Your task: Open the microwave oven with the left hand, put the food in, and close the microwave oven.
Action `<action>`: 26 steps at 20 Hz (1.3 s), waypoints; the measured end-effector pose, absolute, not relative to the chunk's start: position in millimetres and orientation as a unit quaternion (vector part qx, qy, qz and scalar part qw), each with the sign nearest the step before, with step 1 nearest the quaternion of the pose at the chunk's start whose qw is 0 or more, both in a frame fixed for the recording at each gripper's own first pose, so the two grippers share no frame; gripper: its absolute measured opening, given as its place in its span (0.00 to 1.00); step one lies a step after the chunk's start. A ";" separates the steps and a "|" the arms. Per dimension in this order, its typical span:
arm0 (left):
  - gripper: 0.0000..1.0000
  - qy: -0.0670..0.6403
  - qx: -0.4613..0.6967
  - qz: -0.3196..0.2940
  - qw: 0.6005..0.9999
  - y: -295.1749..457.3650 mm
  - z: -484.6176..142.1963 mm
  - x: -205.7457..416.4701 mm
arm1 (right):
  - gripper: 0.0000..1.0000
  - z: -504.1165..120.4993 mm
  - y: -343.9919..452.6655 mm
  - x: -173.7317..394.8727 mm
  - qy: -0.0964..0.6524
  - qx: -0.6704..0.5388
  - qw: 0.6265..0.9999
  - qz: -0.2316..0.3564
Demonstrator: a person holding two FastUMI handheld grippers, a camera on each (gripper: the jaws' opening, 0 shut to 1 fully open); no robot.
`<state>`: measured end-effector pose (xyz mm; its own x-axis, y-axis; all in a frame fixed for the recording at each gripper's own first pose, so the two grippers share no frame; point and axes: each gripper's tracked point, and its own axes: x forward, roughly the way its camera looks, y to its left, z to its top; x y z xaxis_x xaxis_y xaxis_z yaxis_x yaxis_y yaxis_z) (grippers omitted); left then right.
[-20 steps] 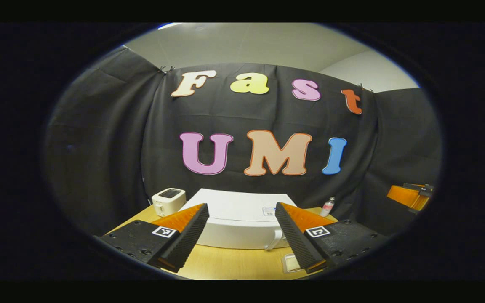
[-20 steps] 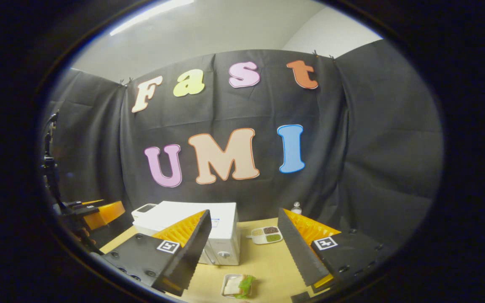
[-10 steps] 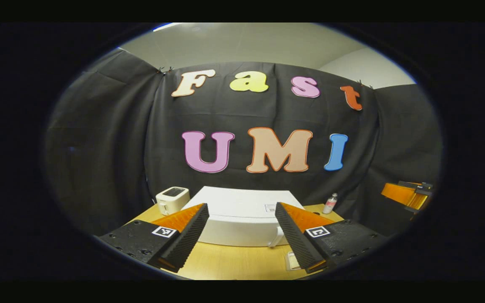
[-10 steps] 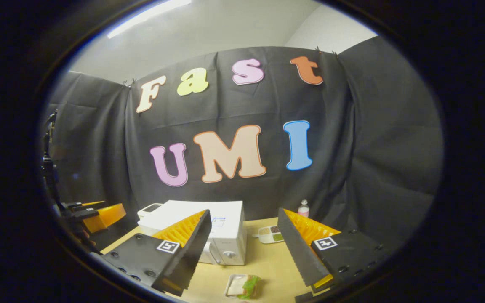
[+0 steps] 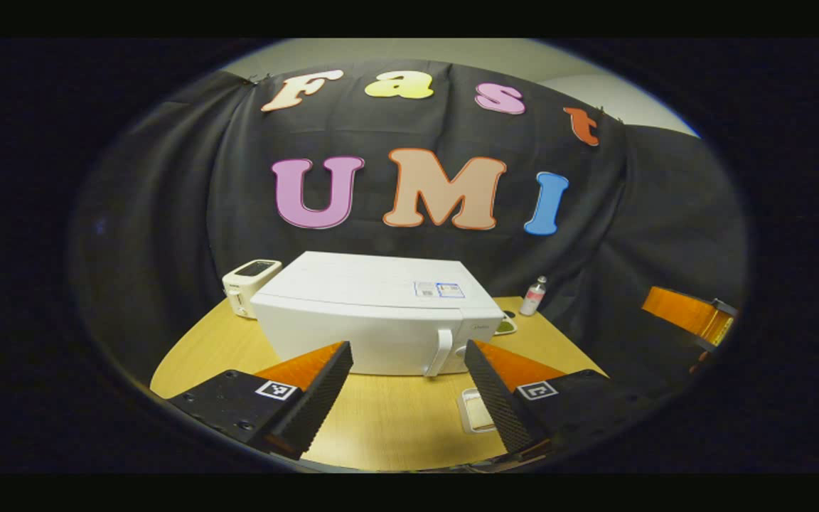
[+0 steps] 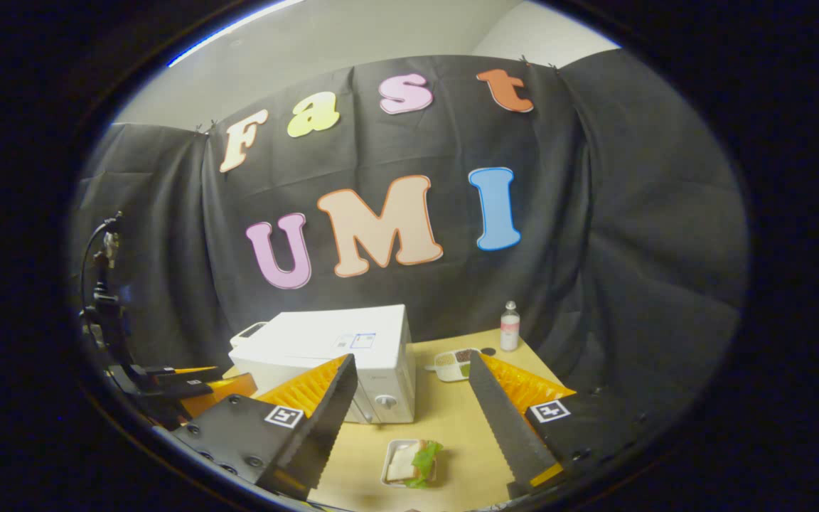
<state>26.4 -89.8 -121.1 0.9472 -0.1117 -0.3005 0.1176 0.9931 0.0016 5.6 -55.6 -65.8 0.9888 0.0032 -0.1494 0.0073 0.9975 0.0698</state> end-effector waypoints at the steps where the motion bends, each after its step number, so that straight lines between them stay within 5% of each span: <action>1: 0.97 0.162 0.010 -0.063 0.985 -93.1 -130.0 30.7 | 0.99 -74.3 -58.3 1.6 0.083 0.039 0.996 -0.005; 4: 0.97 0.208 0.009 -0.080 0.975 -105.2 -166.2 39.4 | 0.92 -88.5 -69.7 -6.9 0.095 0.048 0.994 -0.021; 6: 0.97 0.230 0.008 -0.093 0.969 -112.9 -186.0 48.1 | 0.99 -93.1 -77.8 -9.8 0.095 0.052 0.994 -0.033; 8: 0.97 0.255 0.006 -0.099 0.962 -119.0 -206.6 57.4 | 0.92 -93.9 -85.2 -13.8 0.092 0.055 0.993 -0.044; 16: 0.91 0.348 -0.027 -0.087 0.933 -130.0 -279.6 93.7 | 0.92 -89.2 -111.0 -16.9 0.077 0.064 0.992 -0.080; 19: 0.91 0.367 -0.030 -0.082 0.926 -131.1 -298.4 109.7 | 0.92 -85.2 -112.0 -15.6 0.070 0.085 0.991 -0.078; 22: 0.78 0.376 -0.022 -0.079 0.923 -133.6 -311.5 128.1 | 0.92 -81.8 -117.8 -15.5 0.065 0.093 0.990 -0.084; 26: 0.80 0.382 0.010 -0.070 0.922 -129.9 -321.0 146.7 | 0.92 -83.4 -128.6 -16.0 0.069 0.094 0.989 -0.093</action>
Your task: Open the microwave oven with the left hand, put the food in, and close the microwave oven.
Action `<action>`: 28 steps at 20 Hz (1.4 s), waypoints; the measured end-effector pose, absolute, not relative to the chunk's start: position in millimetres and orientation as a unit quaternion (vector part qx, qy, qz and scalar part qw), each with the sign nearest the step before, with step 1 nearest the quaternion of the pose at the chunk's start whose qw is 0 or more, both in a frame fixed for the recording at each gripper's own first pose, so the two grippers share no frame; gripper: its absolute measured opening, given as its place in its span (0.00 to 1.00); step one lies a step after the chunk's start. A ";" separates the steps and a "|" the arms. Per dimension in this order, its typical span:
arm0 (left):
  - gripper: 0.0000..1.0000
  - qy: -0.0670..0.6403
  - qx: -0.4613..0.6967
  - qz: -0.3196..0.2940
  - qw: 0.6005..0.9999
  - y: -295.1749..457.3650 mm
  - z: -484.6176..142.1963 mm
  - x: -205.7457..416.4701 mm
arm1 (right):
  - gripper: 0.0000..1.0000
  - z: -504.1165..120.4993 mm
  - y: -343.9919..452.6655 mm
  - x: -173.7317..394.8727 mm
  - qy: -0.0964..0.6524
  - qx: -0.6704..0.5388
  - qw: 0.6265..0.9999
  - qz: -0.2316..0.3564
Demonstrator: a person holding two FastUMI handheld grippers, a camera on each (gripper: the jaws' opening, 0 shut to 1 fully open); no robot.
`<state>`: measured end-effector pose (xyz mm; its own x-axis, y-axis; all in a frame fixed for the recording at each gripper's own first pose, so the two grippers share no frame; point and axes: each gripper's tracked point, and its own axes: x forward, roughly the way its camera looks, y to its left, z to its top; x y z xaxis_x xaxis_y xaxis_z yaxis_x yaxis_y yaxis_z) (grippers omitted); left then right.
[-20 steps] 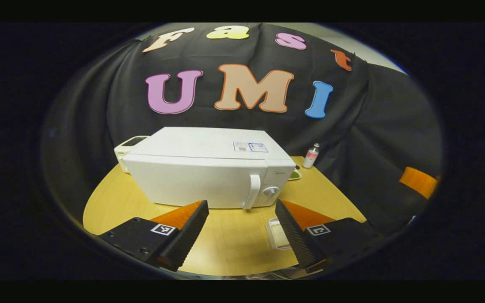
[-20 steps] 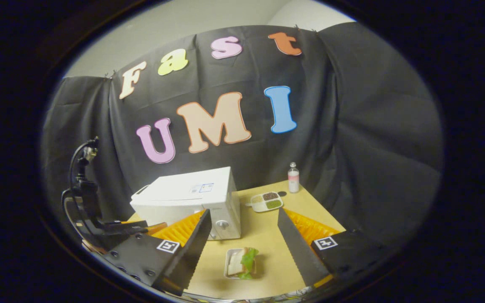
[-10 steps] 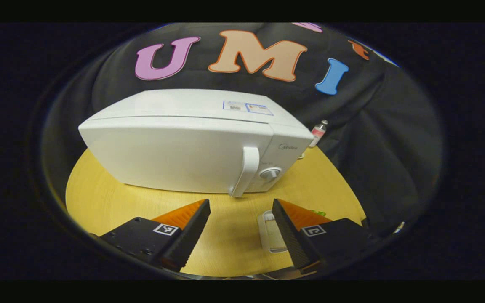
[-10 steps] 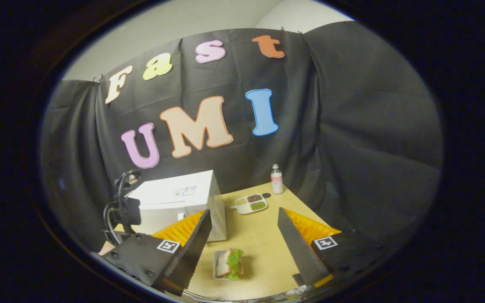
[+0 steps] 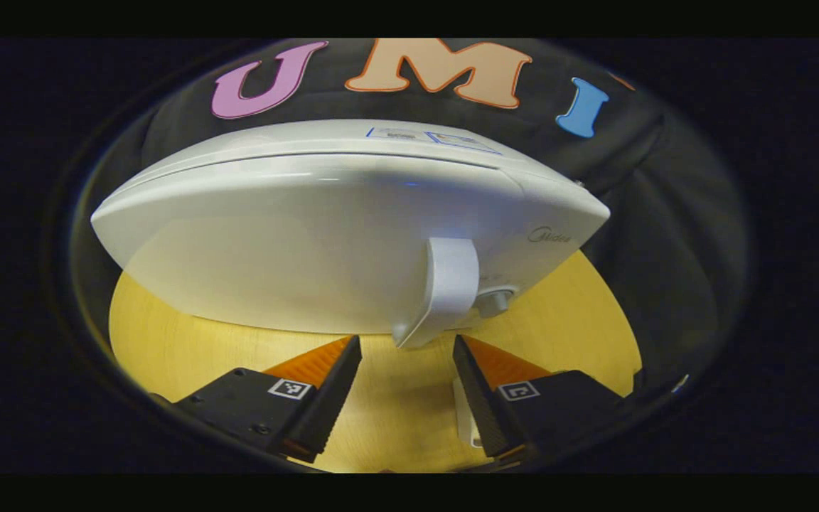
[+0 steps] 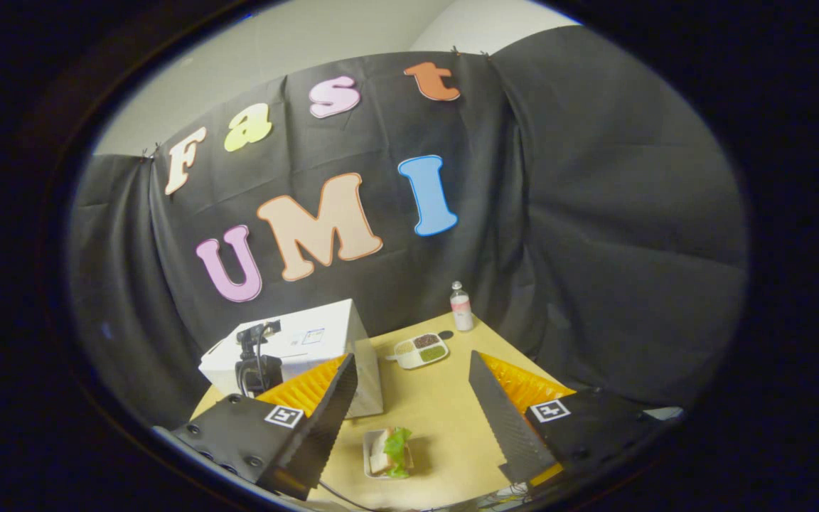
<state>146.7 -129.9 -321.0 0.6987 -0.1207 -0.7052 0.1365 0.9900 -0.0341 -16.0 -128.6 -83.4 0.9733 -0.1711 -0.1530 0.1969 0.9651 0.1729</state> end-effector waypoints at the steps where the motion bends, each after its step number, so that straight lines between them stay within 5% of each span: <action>1: 0.77 0.382 0.015 -0.068 0.921 -130.1 -323.3 150.5 | 0.99 -83.1 -130.9 -16.0 0.068 0.096 0.989 -0.094; 2: 0.77 0.382 0.017 -0.067 0.922 -130.8 -324.6 154.1 | 0.92 -81.9 -132.7 -15.9 0.067 0.096 0.988 -0.096; 6: 0.64 0.382 0.035 -0.079 0.920 -136.1 -329.1 164.5 | 0.92 -85.2 -138.6 -19.2 0.069 0.093 0.988 -0.101; 7: 0.49 0.383 0.035 -0.085 0.919 -140.0 -330.8 165.5 | 0.92 -87.8 -139.6 -20.4 0.072 0.093 0.988 -0.101; 9: 0.48 0.383 0.036 -0.089 0.919 -144.1 -331.6 166.0 | 0.92 -91.1 -142.4 -21.8 0.076 0.094 0.988 -0.100; 10: 0.40 0.380 0.036 -0.086 0.920 -145.4 -331.7 167.6 | 0.92 -92.6 -144.9 -21.7 0.077 0.095 0.987 -0.101; 18: 0.24 0.359 0.055 -0.047 0.931 -142.0 -332.7 171.7 | 0.92 -97.0 -161.4 -15.8 0.083 0.098 0.989 -0.075; 20: 0.29 0.356 0.071 -0.037 0.931 -141.0 -333.1 171.9 | 0.92 -96.7 -167.0 -14.4 0.082 0.095 0.990 -0.066; 28: 0.20 0.346 0.035 0.006 0.938 -138.5 -332.6 170.3 | 0.92 -102.4 -182.6 -16.0 0.093 0.092 0.991 -0.035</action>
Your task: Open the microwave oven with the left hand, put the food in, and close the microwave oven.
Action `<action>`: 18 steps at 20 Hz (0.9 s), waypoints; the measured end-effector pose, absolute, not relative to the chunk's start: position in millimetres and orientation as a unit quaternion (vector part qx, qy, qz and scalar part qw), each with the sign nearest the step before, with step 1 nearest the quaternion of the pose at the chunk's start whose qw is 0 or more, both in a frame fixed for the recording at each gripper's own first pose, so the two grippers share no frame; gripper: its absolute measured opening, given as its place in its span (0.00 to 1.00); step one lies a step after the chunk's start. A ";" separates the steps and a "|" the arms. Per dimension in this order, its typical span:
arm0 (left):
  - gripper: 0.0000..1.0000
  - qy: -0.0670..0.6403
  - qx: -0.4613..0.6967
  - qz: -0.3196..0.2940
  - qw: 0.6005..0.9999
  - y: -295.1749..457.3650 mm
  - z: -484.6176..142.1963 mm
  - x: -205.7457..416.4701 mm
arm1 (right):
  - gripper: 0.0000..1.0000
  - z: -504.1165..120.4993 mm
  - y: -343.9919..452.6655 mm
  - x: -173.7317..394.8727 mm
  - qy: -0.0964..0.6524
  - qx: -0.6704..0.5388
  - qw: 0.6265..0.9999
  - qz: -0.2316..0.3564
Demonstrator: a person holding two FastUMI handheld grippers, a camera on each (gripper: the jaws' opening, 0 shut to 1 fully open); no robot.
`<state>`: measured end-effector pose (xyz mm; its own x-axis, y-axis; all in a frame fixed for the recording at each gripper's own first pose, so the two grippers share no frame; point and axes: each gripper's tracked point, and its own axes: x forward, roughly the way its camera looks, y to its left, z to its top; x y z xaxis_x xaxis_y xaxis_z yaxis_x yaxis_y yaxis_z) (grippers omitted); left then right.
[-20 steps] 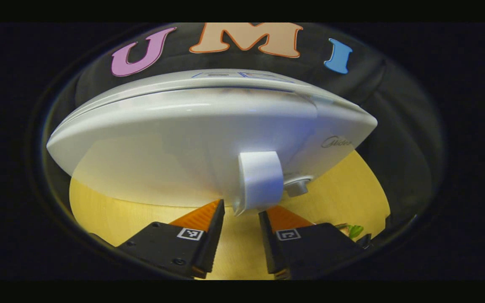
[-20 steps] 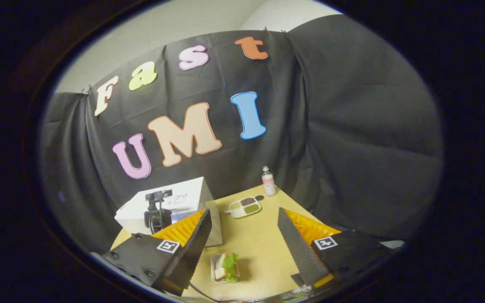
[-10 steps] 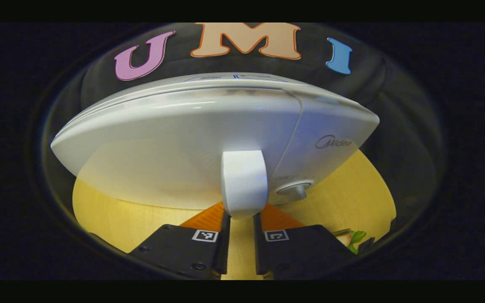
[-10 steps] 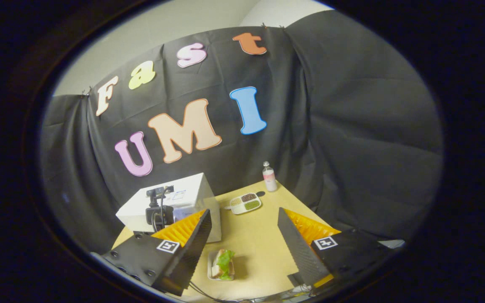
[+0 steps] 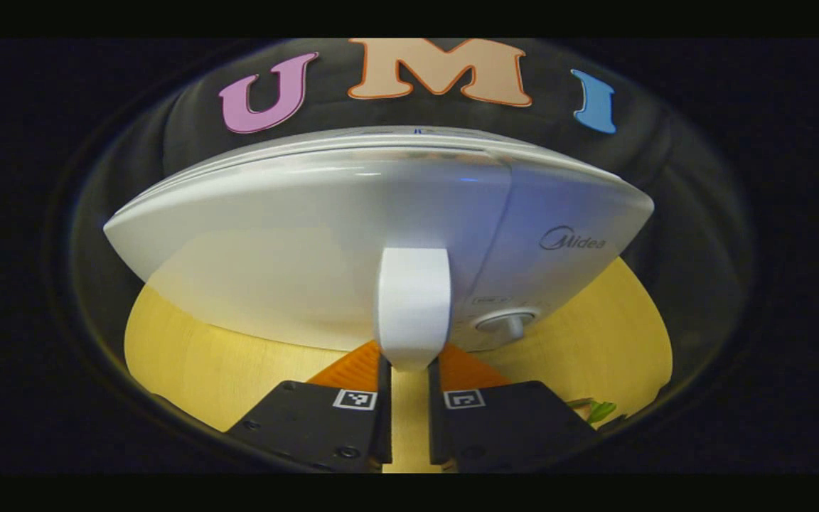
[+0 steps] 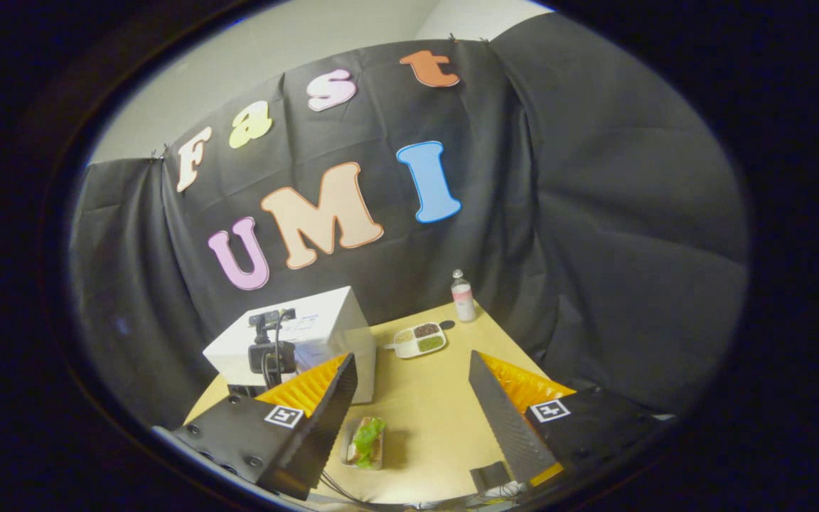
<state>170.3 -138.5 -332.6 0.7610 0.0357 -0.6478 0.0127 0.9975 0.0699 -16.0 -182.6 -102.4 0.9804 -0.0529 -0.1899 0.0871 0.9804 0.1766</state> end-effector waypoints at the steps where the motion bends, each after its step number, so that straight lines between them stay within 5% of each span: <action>1: 0.19 0.346 0.039 0.006 0.937 -138.4 -332.4 170.6 | 0.92 -102.3 -184.2 -16.8 0.092 0.090 0.991 -0.035; 2: 0.19 0.348 0.043 0.005 0.936 -138.4 -333.1 170.7 | 0.99 -102.4 -184.9 -17.9 0.092 0.090 0.991 -0.034; 3: 0.19 0.347 0.042 0.002 0.937 -139.6 -332.3 170.7 | 0.92 -104.4 -185.0 -19.9 0.094 0.091 0.991 -0.033; 18: 0.09 0.273 0.006 -0.023 0.962 -140.2 -326.1 167.7 | 0.92 -101.2 -167.4 -63.4 0.081 0.098 0.990 -0.056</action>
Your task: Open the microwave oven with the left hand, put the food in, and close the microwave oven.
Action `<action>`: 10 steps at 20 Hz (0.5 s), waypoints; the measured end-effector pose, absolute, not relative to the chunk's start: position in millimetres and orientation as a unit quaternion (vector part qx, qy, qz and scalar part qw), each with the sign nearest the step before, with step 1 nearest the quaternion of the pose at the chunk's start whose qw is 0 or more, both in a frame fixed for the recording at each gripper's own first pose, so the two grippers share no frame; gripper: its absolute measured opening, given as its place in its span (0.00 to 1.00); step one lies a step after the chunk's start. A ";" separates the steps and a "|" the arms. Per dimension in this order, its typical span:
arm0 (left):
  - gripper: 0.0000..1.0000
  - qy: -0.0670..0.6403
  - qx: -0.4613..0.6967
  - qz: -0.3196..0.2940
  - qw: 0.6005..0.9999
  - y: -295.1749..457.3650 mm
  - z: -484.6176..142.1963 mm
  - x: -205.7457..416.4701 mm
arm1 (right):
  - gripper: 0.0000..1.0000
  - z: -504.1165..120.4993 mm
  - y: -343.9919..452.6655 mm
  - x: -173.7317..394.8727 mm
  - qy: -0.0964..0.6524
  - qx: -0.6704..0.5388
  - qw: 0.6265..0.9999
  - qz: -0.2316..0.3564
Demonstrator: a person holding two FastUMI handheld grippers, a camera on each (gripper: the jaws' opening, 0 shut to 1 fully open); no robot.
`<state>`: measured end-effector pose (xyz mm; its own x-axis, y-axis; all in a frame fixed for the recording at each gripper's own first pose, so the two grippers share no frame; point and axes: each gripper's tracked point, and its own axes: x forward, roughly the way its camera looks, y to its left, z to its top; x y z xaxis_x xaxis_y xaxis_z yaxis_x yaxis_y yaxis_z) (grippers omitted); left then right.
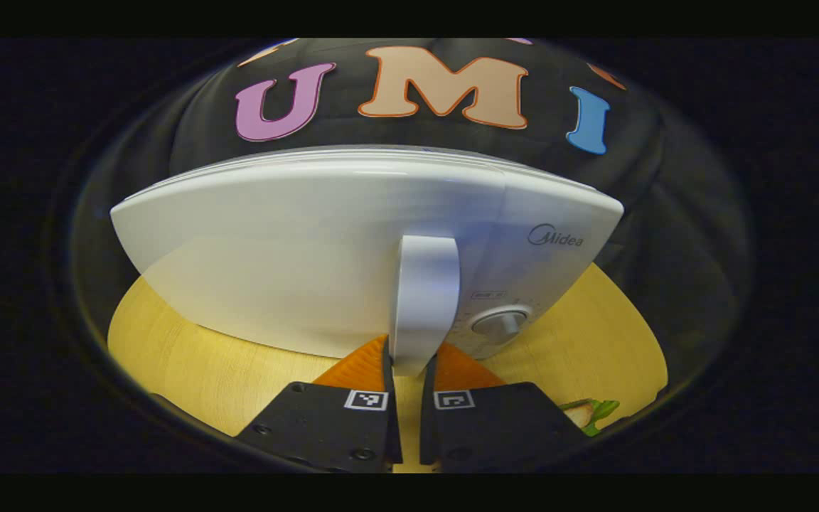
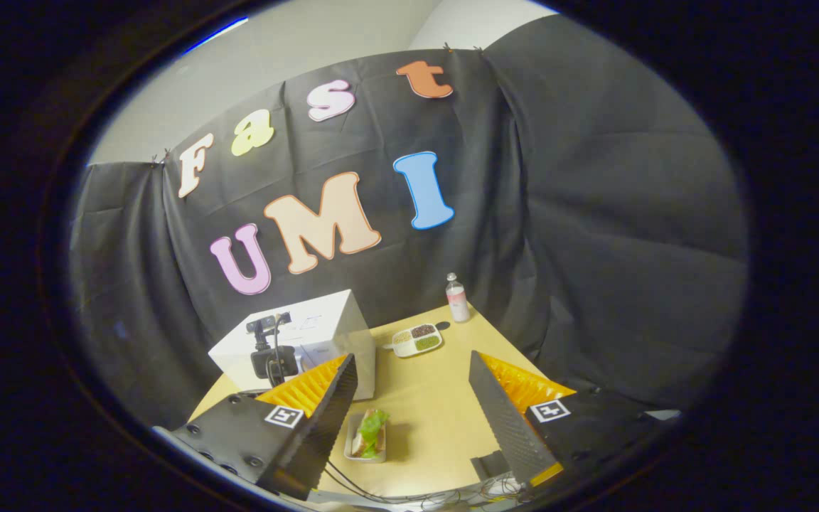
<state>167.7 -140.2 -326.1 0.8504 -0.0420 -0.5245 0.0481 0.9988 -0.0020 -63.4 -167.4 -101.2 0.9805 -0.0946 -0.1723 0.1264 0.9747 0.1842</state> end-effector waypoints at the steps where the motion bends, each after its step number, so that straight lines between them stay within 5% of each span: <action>1: 0.08 0.267 0.008 -0.029 0.963 -140.1 -325.4 168.2 | 0.92 -102.1 -163.9 -67.1 0.082 0.096 0.990 -0.059; 10: 0.07 0.257 0.012 -0.066 0.964 -126.1 -325.4 107.6 | 0.92 -115.6 -119.0 -74.0 0.107 0.080 0.990 -0.054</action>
<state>107.6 -126.1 -325.4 0.8598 -0.1205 -0.4963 0.1333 0.9910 -0.0097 -74.0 -119.0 -115.6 0.9713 -0.0902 -0.2201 0.1245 0.9813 0.1470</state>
